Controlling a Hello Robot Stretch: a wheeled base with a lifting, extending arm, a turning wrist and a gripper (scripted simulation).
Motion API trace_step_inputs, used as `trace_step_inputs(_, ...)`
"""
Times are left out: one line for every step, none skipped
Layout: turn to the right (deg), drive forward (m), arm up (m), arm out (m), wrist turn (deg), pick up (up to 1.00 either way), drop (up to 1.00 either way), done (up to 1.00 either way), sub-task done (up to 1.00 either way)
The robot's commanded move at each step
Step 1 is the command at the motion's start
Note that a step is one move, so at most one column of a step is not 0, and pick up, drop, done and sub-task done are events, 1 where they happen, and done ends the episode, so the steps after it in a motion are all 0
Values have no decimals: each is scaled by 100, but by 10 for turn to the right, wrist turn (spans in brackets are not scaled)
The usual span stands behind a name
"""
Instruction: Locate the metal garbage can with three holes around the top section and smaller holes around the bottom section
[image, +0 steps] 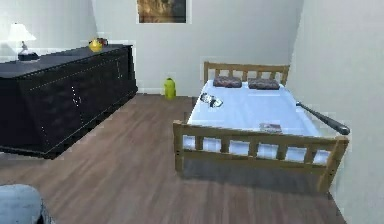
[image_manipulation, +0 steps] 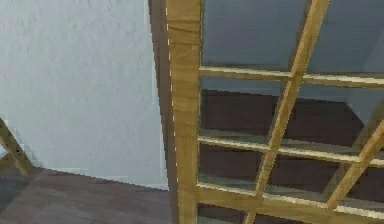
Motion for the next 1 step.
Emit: trace_step_inputs(0,30,0,0,0,0,0,0,0)
